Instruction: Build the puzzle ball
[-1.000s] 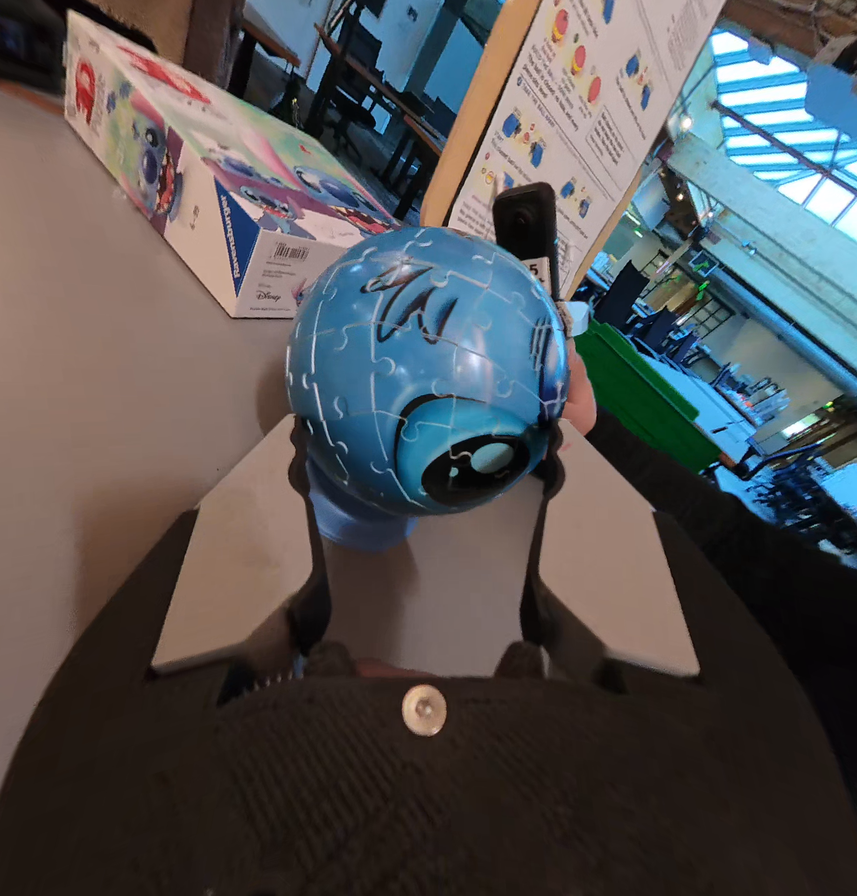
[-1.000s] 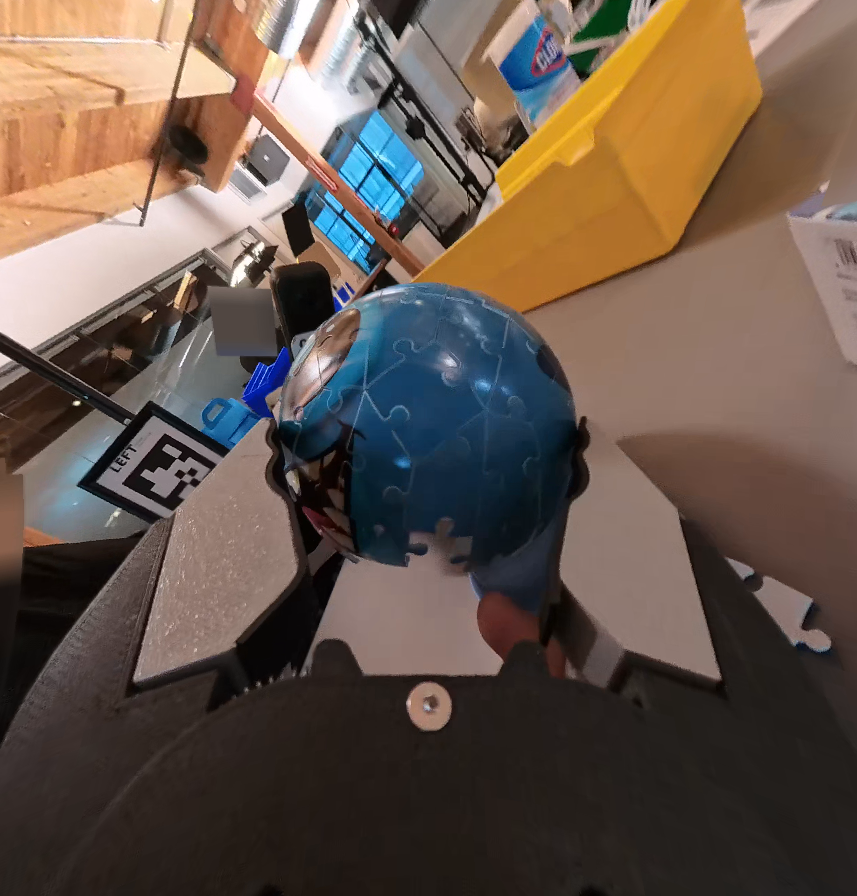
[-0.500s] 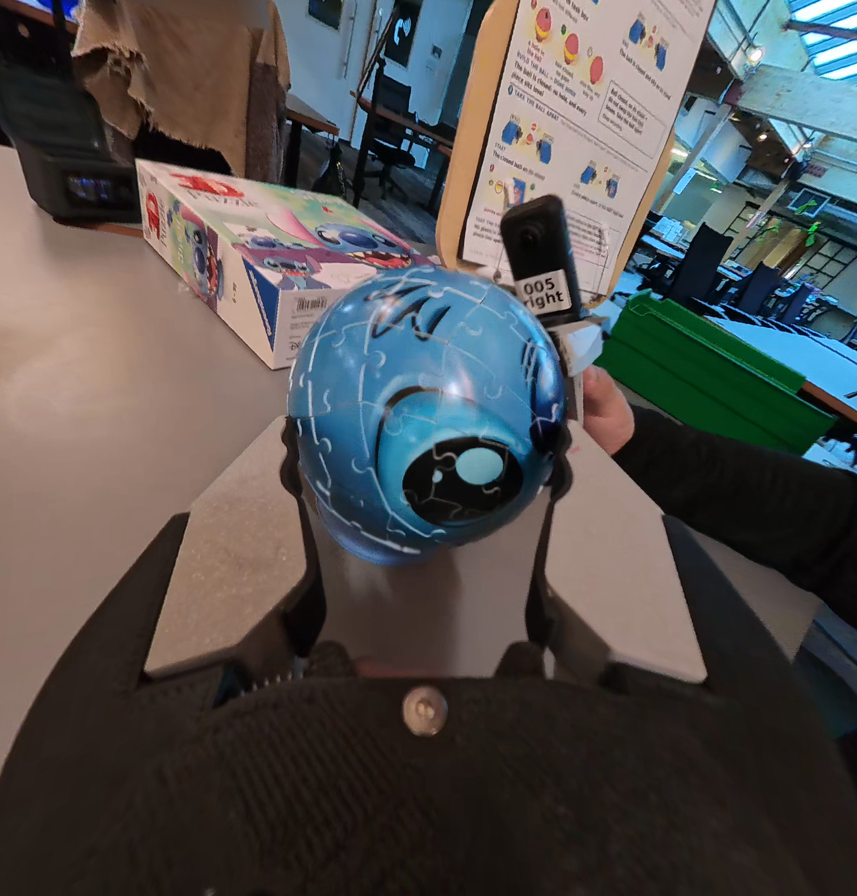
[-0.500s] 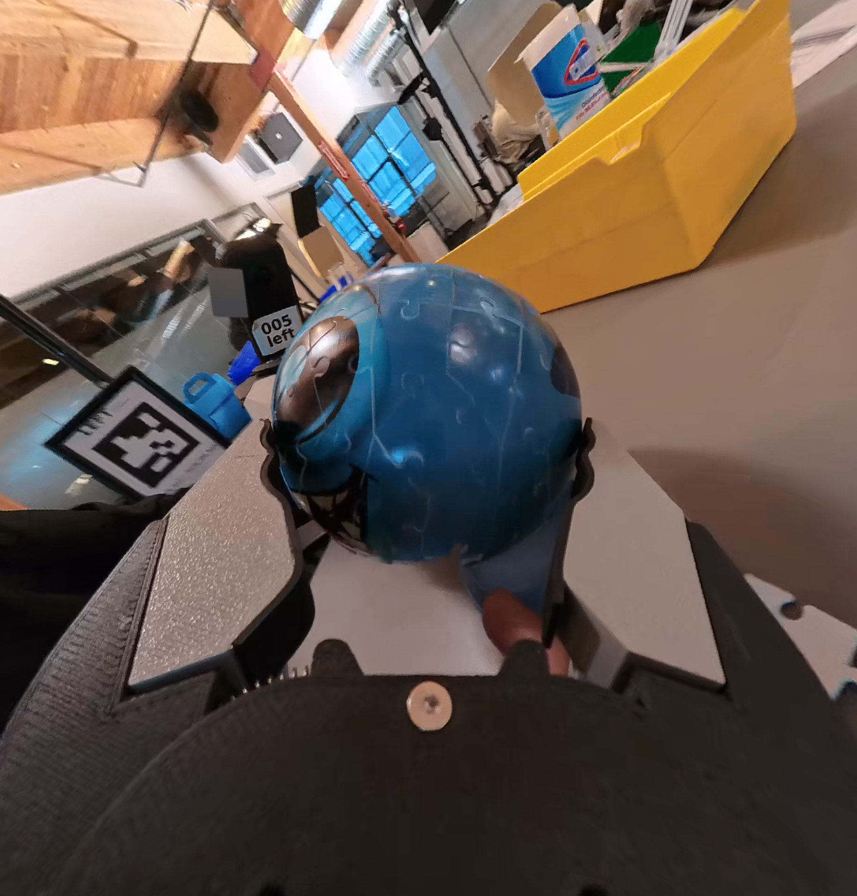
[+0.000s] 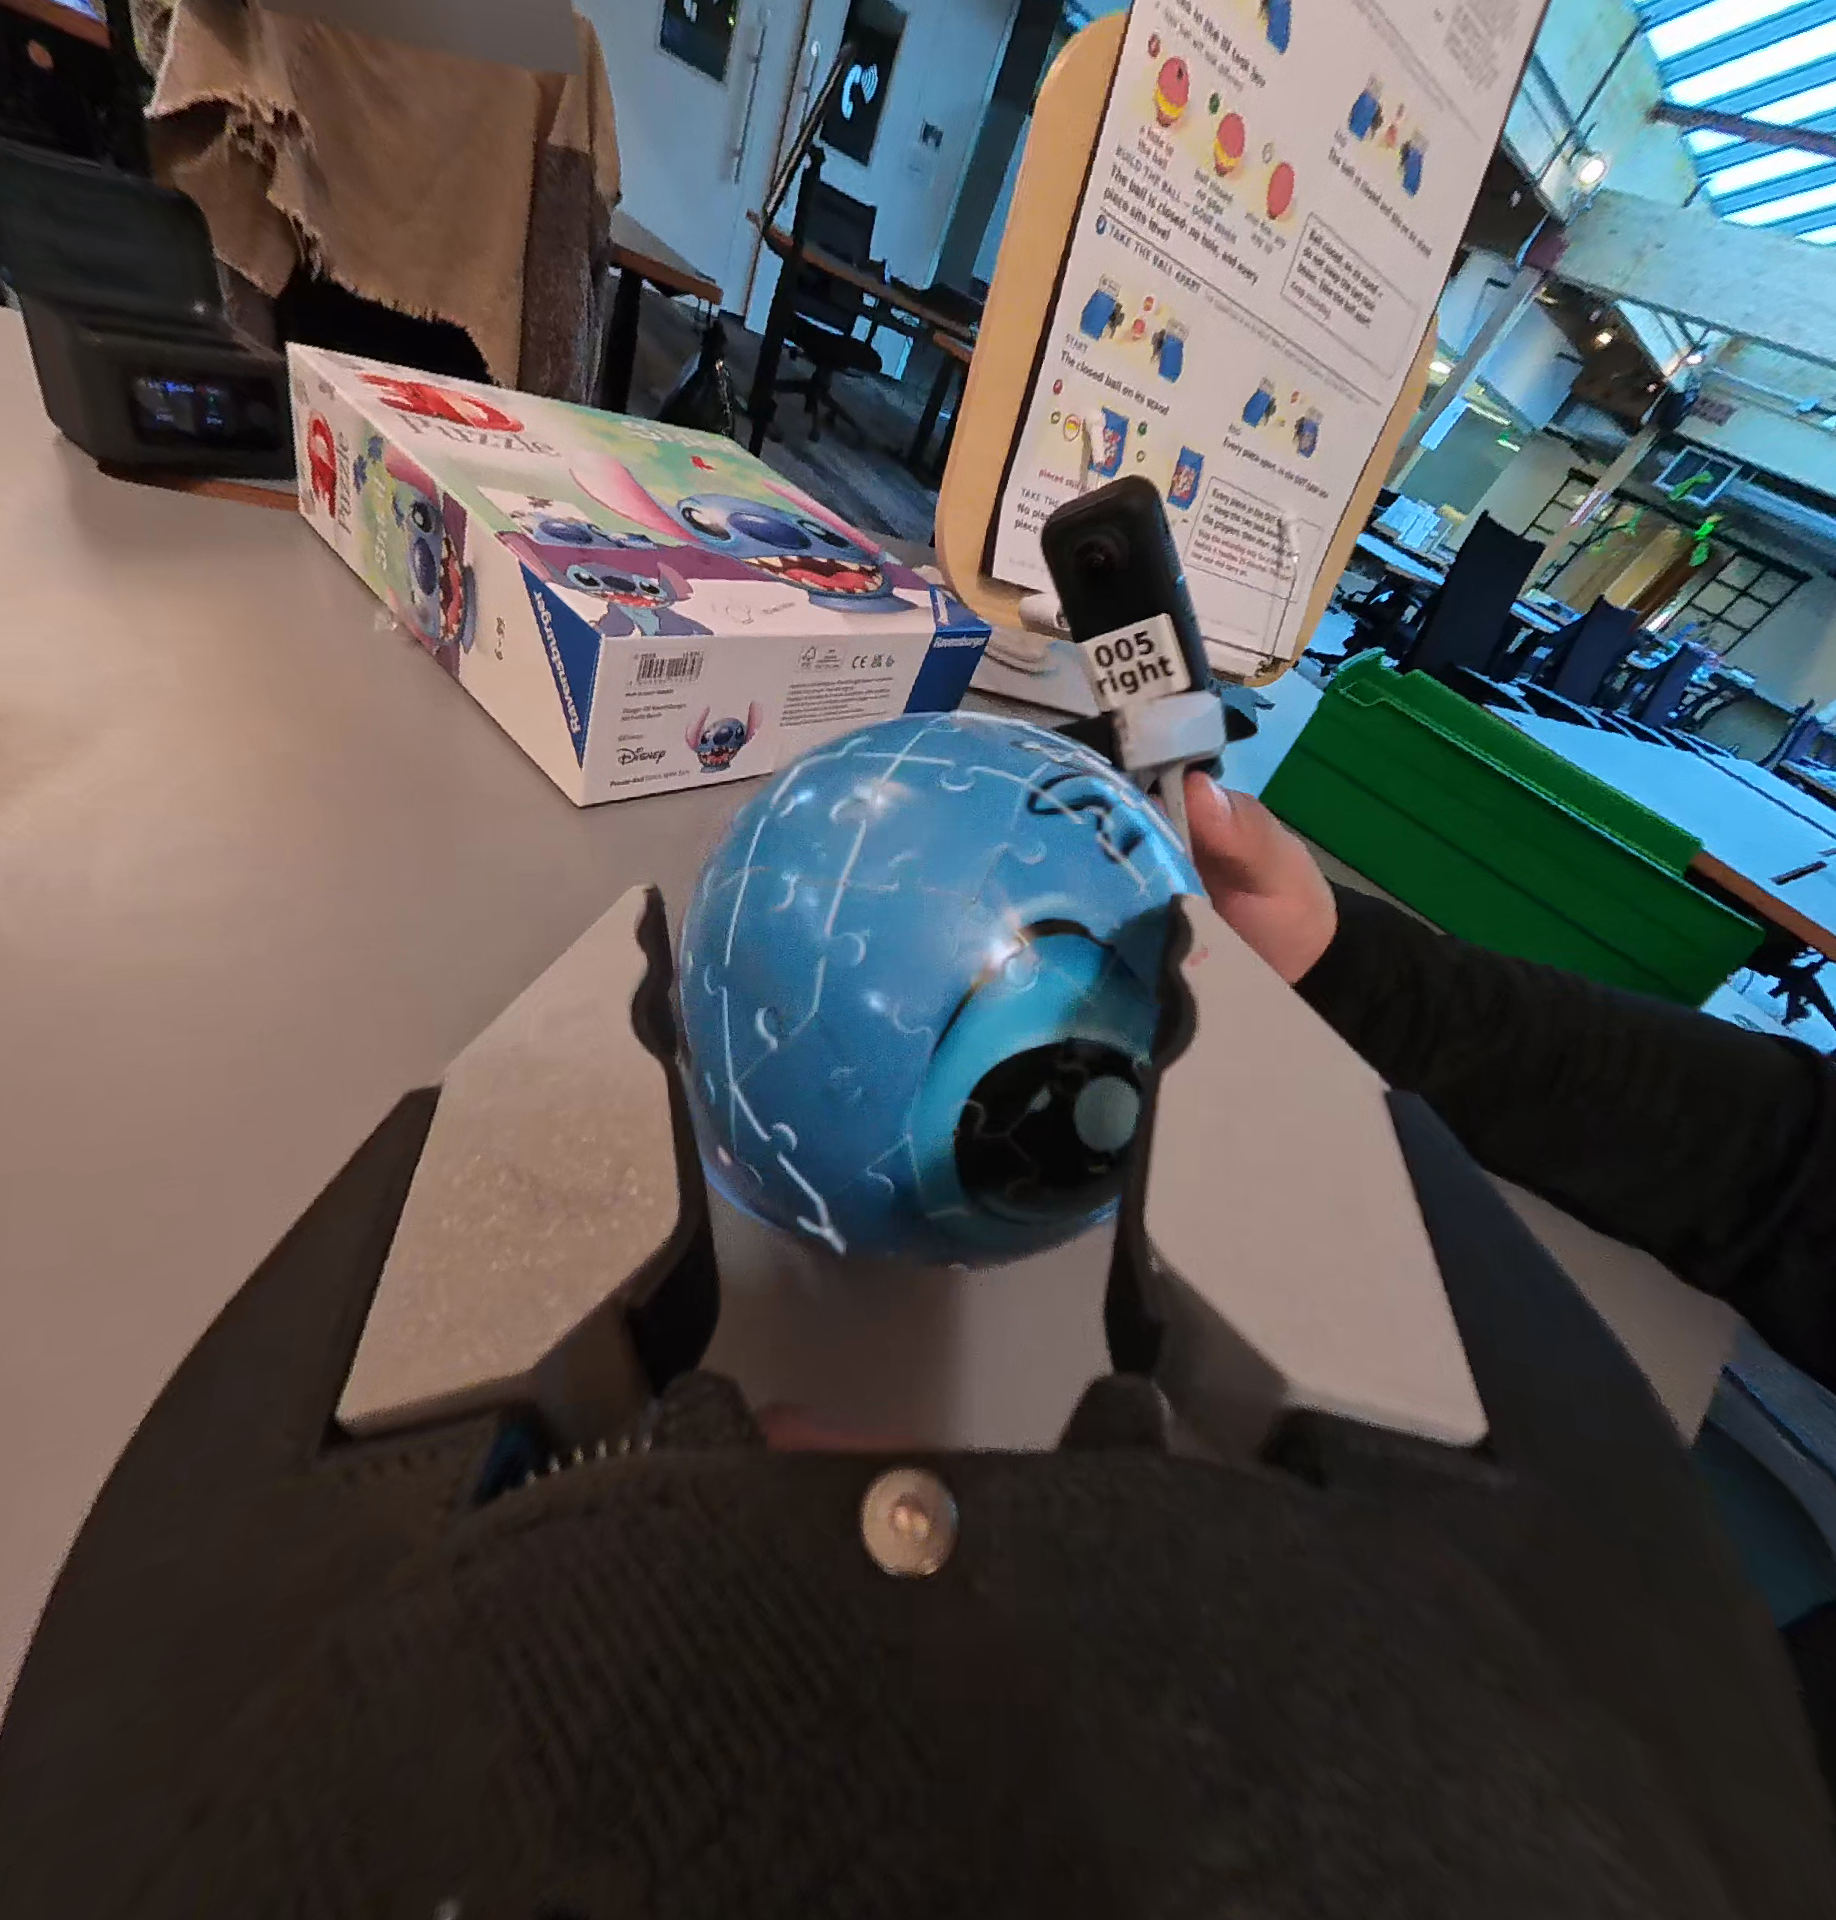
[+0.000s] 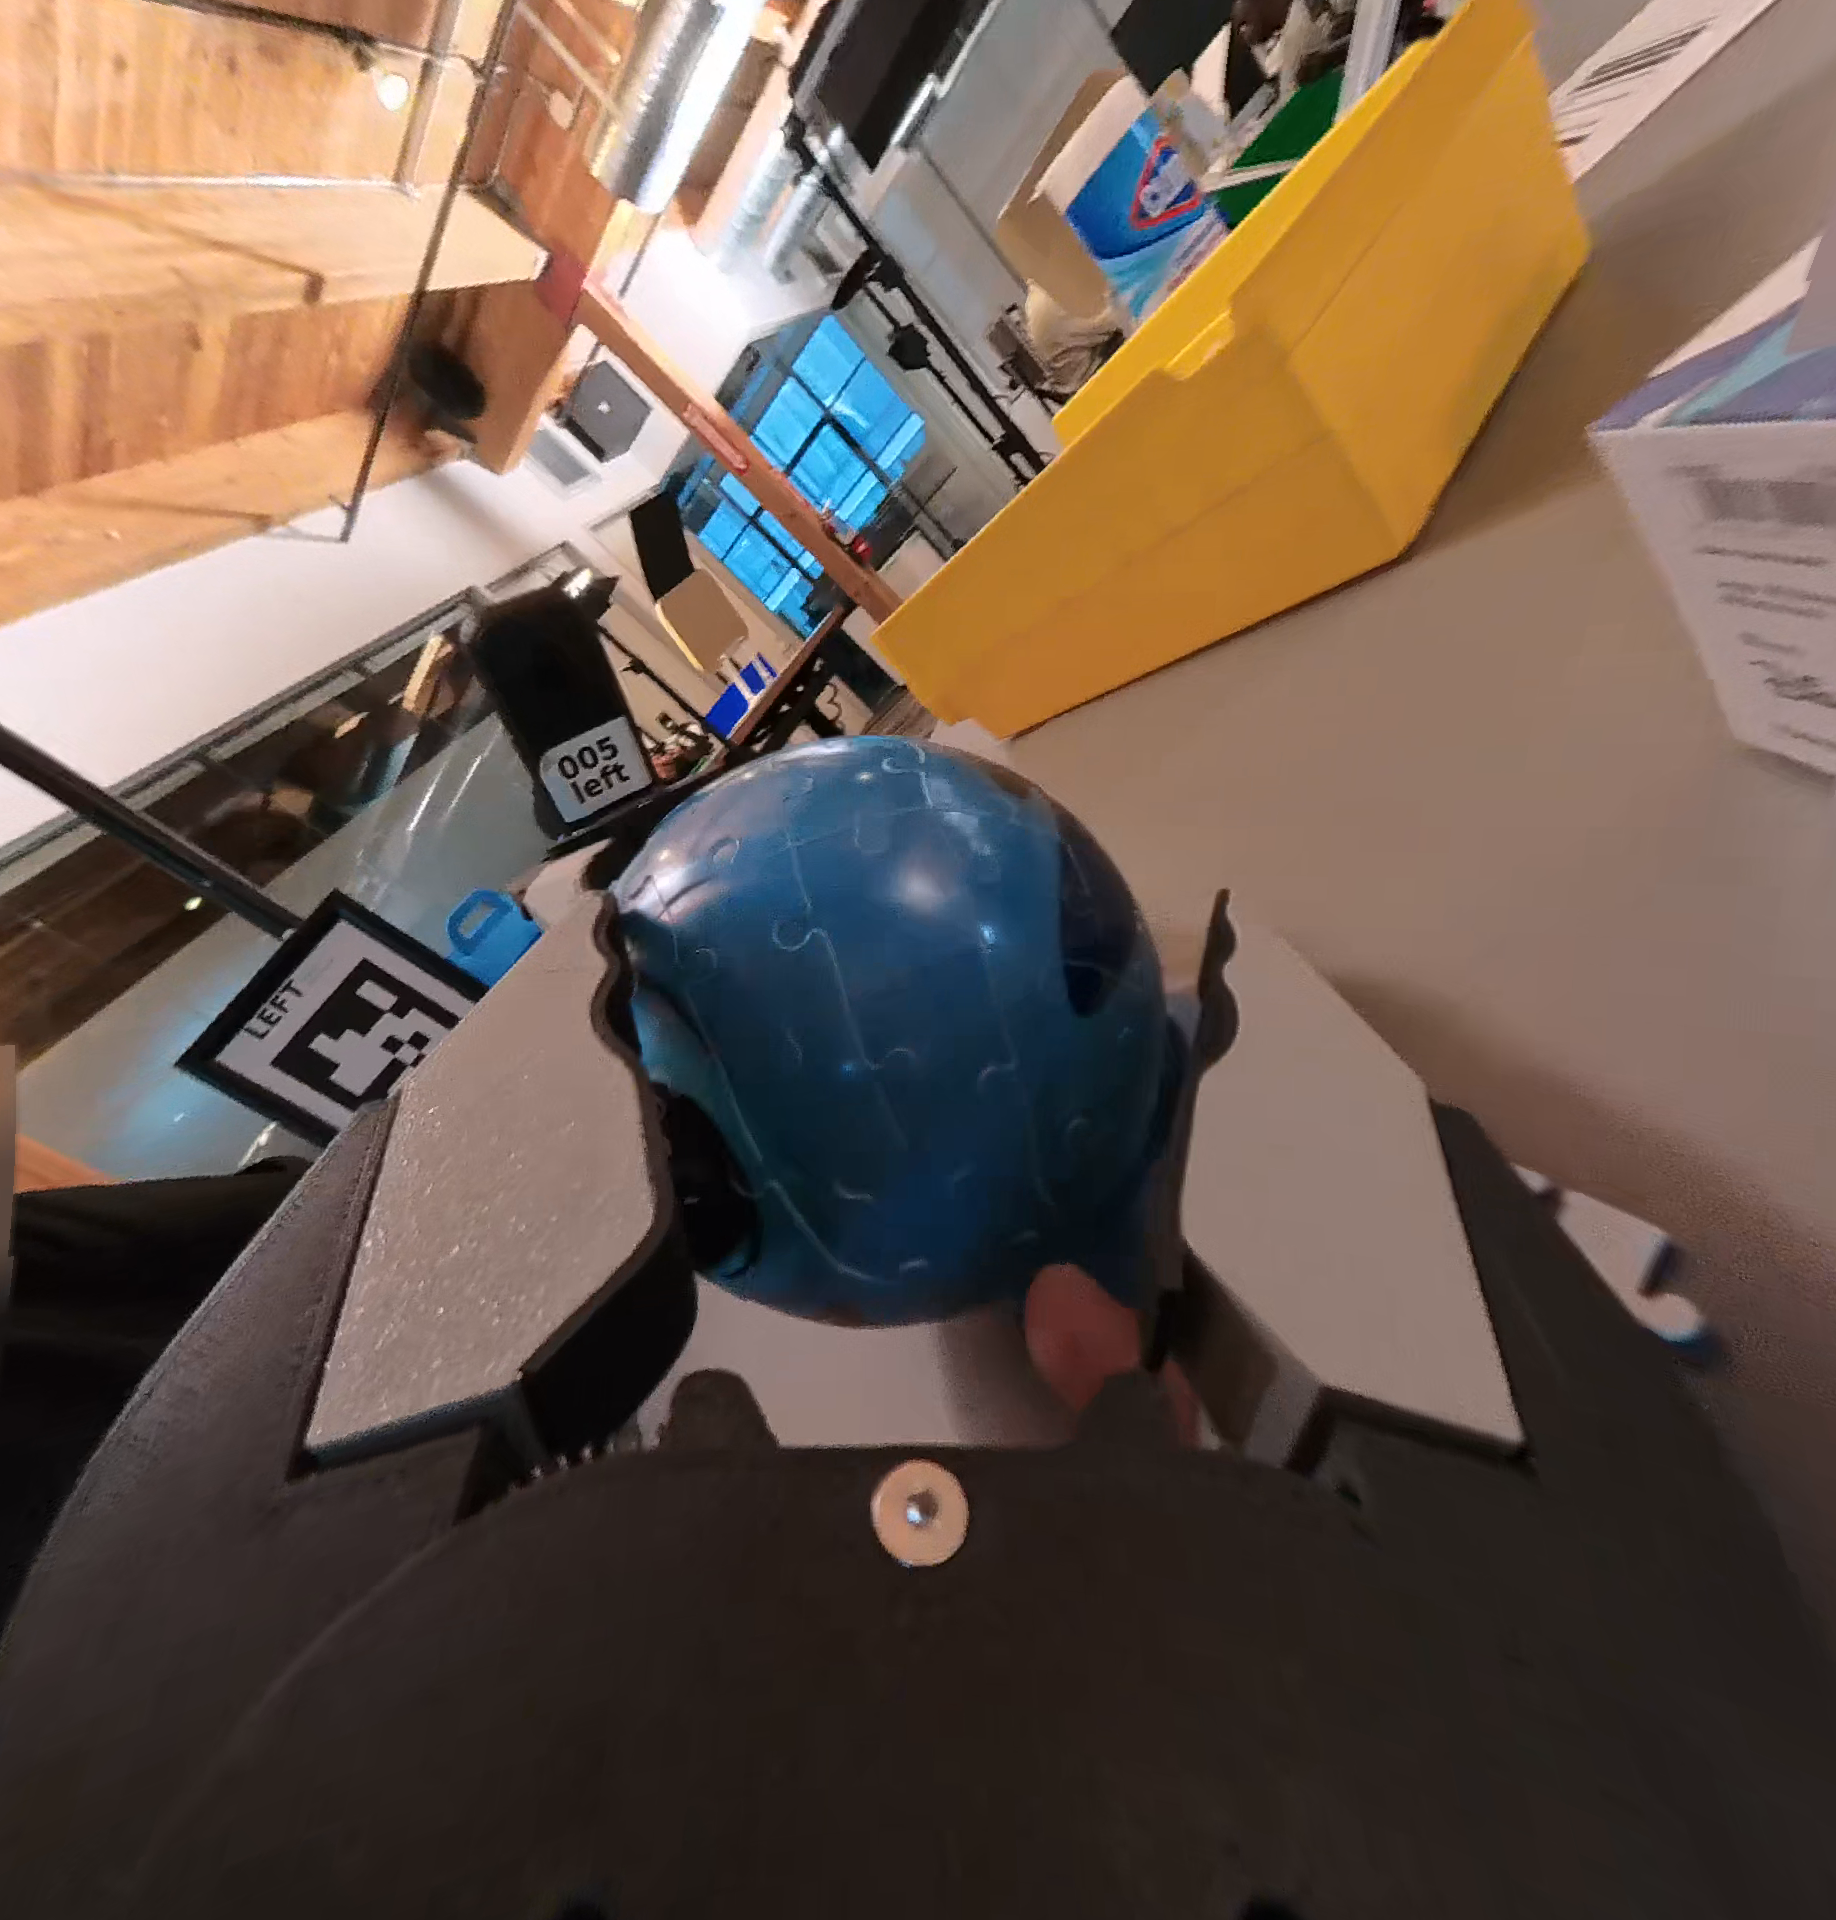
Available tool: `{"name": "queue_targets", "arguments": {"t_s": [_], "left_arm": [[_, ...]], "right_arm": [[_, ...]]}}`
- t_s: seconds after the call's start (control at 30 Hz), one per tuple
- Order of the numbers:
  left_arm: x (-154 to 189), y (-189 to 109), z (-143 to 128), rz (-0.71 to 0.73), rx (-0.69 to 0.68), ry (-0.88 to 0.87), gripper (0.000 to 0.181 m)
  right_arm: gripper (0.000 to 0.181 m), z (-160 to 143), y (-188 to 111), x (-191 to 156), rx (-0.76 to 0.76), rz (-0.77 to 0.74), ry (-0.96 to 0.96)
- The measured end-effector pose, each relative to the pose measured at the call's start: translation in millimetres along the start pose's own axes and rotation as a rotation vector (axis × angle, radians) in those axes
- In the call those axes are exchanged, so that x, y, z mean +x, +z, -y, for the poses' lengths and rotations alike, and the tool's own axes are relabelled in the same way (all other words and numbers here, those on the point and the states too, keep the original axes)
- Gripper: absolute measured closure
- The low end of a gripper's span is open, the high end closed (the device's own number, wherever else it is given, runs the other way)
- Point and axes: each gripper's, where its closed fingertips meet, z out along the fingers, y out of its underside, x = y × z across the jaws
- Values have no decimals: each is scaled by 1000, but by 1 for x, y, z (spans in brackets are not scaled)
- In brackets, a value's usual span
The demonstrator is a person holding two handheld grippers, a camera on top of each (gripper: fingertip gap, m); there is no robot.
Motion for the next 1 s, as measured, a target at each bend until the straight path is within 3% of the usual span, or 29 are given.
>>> {"name": "queue_targets", "arguments": {"t_s": [0.3, 0.4, 0.57, 0.87, 1.0], "left_arm": [[-1, -15, 0, -53, 13, 10, 86], [9, -27, -5, -162, -4, 90, 86], [4, -34, -27, -247, -147, 264, 82], [0, -10, -34, -362, -209, 308, 85], [0, -6, -31, -375, -199, 263, 93]], "right_arm": [[69, 9, -13, -8, 15, 51, -70], [69, -1, -22, -13, -76, 59, -197], [61, -21, -29, -19, -210, 0, -446], [51, -40, -19, -12, -316, -76, -556], [62, -48, -13, -9, -372, -90, -568]]}}
